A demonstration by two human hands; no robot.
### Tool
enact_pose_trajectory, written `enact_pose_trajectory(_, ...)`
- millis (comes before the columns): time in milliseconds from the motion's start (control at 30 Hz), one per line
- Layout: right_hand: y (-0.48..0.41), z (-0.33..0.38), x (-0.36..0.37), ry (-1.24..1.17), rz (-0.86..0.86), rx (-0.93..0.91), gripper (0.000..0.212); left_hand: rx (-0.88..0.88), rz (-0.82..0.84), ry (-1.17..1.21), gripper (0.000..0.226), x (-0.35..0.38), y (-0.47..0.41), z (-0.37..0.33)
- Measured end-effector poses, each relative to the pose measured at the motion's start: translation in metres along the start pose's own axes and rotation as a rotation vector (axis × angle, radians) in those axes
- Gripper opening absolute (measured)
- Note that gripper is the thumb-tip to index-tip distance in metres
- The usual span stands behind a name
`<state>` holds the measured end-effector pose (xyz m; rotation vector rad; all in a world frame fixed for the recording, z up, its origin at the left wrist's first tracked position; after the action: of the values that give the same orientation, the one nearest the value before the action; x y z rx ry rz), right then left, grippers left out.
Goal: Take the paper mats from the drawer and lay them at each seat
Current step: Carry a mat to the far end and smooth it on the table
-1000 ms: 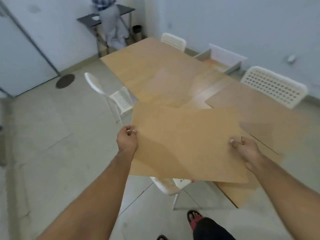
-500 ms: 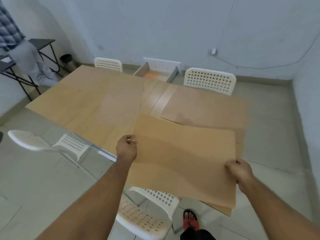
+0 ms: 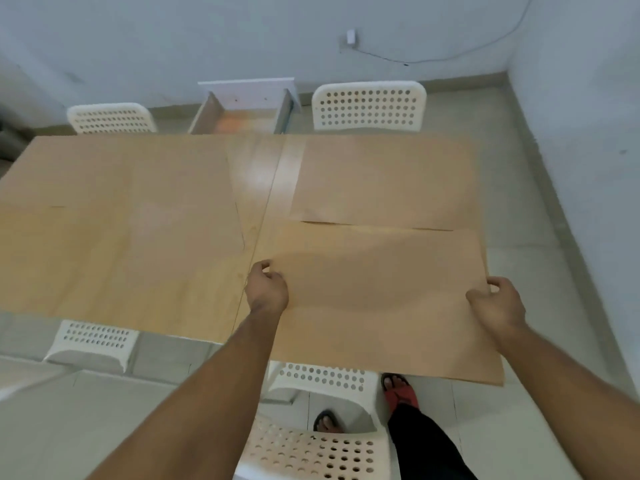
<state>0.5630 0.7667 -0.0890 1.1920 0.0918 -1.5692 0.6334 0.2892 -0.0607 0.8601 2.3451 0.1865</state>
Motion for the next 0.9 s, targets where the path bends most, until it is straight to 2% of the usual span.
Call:
enact_pose_trajectory(133,0.009,0.003,0.001,0.056,-0.075,-0.047,0.061,-0.033,0.054,0.059,0.038,0.01,-0.016,0.005)
enact_pose_trajectory(233,0.016,0.009,0.011,0.203,-0.067,-0.139,0.07,-0.006,0.137,0.025,0.045,0.02,-0.021,0.001)
enact_pose_trajectory(367,0.021,0.012,0.036,0.473,0.032,-0.281,0.073,0.152,0.244,-0.178,0.048,0.037,-0.02,-0.011)
enact_pose_trajectory(500,0.029,0.016,0.062,0.776,0.093,-0.415,0.073,0.382,0.239,-0.474,0.056,0.045,-0.002,-0.018)
enact_pose_trajectory(600,0.032,0.015,0.072,0.825,0.128,-0.437,0.076,0.5,0.401,-0.672,0.071,0.071,0.015,-0.005)
enact_pose_trajectory(700,0.031,0.017,0.072,0.824,0.113,-0.436,0.077,0.502,0.574,-0.783,0.086,0.092,0.025,0.017)
enact_pose_trajectory(900,0.028,0.02,0.073,0.842,0.089,-0.417,0.077,0.508,0.621,-0.82,0.098,0.098,0.021,0.016)
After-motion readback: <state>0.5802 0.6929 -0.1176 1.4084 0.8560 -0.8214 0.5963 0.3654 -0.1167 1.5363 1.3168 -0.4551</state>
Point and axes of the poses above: each hand's wrist, its own y-axis away from the middle knuckle, its own x-axis out of the palm, z = x × y, the point moved 10 cm from there along -y, towards the middle knuckle, and after that the axes turned 11 degrees about y, right-handed, at the moved point
